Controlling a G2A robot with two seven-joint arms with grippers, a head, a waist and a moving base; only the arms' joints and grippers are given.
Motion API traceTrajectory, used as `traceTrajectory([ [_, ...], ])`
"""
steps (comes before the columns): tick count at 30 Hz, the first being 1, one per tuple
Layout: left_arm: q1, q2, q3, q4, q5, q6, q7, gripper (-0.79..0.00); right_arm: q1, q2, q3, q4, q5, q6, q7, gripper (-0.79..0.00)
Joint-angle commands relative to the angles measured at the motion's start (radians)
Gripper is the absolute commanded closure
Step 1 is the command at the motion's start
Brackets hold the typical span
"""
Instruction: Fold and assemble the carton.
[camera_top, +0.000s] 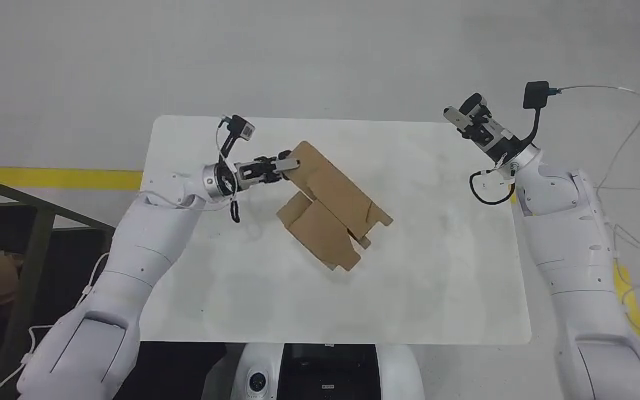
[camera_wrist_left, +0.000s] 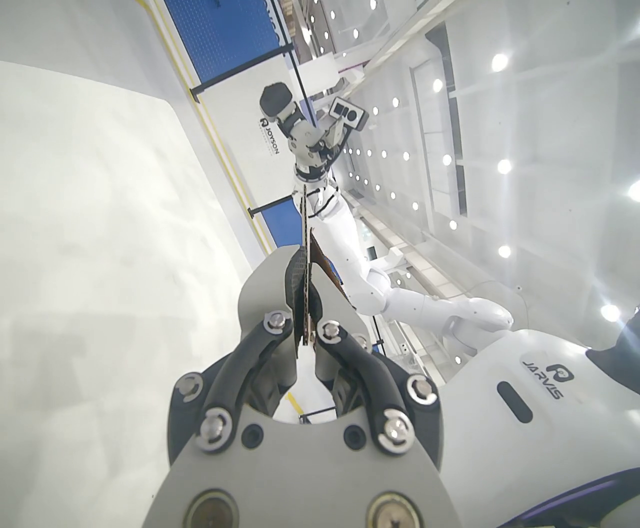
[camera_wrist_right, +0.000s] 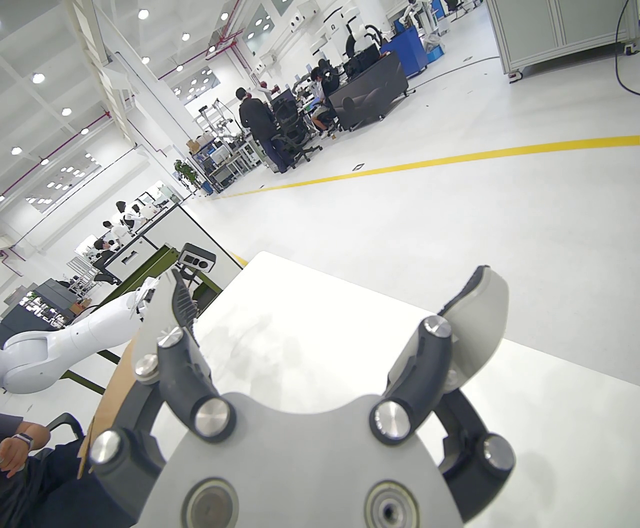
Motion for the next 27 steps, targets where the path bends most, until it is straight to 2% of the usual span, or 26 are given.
traceTrajectory([
  [1, 0.001, 0.002, -0.002, -0.014, 0.027, -0.011, -0.008, 0.000, 0.000, 0.000, 0.000, 0.000, 0.000, 0.000, 0.000, -0.785],
  [12, 0.028, 0.027, -0.011, -0.080, 0.110, 0.002, -0.021, 0.000, 0.000, 0.000, 0.000, 0.000, 0.000, 0.000, 0.000, -0.785],
  [27, 0.028, 0.027, -0.011, -0.080, 0.110, 0.002, -0.021, 0.000, 0.000, 0.000, 0.000, 0.000, 0.000, 0.000, 0.000, -0.785],
])
